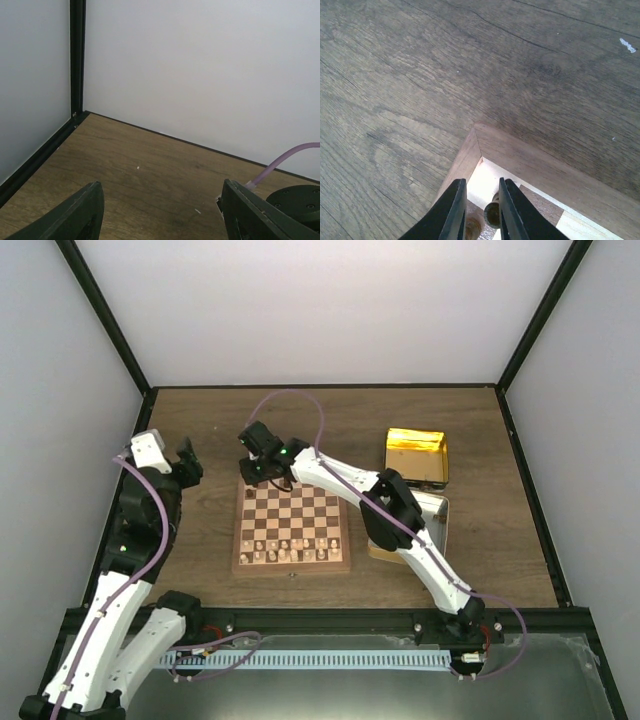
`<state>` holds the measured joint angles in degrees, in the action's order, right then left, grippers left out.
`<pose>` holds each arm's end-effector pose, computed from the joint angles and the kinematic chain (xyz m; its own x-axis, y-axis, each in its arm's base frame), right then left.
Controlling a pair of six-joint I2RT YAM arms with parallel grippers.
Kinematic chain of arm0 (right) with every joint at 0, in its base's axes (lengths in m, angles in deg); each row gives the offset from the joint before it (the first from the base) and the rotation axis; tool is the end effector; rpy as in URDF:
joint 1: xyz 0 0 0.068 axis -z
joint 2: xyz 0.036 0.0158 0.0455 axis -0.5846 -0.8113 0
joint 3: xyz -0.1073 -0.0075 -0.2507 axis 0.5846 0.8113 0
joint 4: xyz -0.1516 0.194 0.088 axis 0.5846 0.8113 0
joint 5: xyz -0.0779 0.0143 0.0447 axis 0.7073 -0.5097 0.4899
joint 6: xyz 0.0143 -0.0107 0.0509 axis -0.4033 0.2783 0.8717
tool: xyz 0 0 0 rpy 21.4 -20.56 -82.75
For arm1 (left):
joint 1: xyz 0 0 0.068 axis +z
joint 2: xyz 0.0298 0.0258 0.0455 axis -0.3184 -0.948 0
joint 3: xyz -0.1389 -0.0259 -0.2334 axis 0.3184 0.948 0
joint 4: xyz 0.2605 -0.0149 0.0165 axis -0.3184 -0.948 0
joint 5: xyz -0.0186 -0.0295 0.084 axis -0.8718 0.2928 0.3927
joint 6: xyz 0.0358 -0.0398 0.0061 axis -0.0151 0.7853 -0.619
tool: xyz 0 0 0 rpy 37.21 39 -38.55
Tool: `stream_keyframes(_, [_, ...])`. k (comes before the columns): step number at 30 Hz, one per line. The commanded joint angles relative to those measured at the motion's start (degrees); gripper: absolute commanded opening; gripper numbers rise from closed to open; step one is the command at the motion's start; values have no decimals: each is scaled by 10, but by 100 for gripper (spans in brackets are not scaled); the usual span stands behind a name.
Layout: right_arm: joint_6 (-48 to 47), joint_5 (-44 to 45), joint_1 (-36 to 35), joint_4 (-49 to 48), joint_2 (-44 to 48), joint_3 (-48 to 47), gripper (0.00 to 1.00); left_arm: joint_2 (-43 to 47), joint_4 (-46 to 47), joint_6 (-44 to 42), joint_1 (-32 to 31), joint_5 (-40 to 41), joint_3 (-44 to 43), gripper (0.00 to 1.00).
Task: Set up the chess pieces on the board
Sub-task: Place the chess piece on the chessboard.
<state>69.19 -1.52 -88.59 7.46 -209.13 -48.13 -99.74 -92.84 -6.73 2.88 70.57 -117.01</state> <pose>0.3249 0.4290 0.2031 -0.7627 -0.2804 -0.5827 -0.5216 0.7994 0.2981 0.1500 -0.0277 0.3491 -0.1052 -0.2425 -0.9644 -0.1572 0.9617 -0.2247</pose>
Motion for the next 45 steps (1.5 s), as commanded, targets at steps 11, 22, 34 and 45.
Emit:
stream_keyframes(11, [-1,27,-5,37,-13,-15,29,-5,9,5,0,-1,11,67])
stream_keyframes(22, [12,-25,-5,24,-19,-9,26,-6,9,5,-1,2,13,67])
stream_keyframes(34, [15,-8,-5,35,-31,-10,25,-6,9,7,-1,3,17,67])
stream_keyframes(45, [17,-30,-5,-1,-33,-12,17,-4,6,7,-1,4,16,67])
